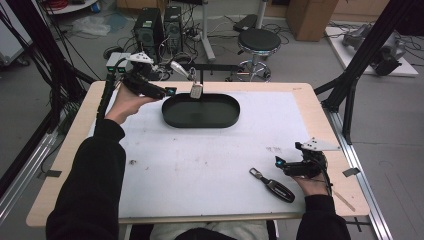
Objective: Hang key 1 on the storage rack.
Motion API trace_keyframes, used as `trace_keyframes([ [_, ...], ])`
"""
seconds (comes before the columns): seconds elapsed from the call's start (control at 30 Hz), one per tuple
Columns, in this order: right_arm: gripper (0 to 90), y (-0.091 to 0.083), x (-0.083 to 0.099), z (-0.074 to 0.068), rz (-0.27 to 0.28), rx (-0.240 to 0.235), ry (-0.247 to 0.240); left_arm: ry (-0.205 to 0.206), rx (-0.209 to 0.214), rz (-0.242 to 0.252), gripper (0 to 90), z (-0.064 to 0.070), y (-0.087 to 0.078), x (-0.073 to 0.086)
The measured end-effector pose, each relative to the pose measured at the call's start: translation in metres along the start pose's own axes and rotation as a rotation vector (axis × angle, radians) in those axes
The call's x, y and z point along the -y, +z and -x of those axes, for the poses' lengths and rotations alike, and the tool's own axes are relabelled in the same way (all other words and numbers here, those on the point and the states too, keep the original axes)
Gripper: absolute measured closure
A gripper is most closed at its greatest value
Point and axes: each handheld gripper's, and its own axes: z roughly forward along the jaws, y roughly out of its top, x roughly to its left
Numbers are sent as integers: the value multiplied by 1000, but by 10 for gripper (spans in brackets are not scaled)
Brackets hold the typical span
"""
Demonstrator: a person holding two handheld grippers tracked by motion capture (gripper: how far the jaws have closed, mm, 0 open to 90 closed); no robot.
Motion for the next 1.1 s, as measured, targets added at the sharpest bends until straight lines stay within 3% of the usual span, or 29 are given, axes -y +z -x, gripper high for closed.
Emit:
trace_keyframes([
  [0.23, 9, 0, -1, -1, -1, -2, 0, -3, -6, -1, 17, 6, -6, 21],
  [0.67, 8, 0, 0, -1, 0, 1, -5, -22, -15, -19, 17, 3, -10, 41],
  [1.1, 9, 0, 0, -1, 1, 2, -6, -43, -31, -28, 17, 12, -22, 81],
])
